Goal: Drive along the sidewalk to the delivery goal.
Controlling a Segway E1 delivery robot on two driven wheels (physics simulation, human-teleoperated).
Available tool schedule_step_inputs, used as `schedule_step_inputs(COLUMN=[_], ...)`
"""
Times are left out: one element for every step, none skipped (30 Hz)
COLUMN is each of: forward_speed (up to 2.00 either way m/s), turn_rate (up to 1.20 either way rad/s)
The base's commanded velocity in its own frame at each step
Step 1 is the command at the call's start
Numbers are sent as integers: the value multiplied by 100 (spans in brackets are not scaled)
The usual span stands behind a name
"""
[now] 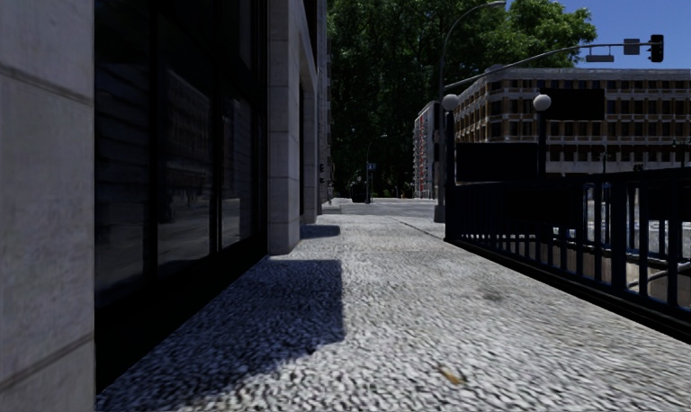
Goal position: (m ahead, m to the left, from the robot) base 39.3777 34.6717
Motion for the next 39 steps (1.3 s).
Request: schedule_step_inputs(forward_speed=[200,200,200,200,200,200,200,200,200,200,200,200,200,200,200,200,200,200,200,200,200,200,200,200,200,200,200,200,200,200,200,200,200,200,200,200,200,200,200], turn_rate=[0,0,0,0,0,0,0,0,0,0,0,0,0,0,0,0,0,0,0,0,0,0,0,0,0,0,0,0,0,0,0,0,0,0,0,0,0,0,0])
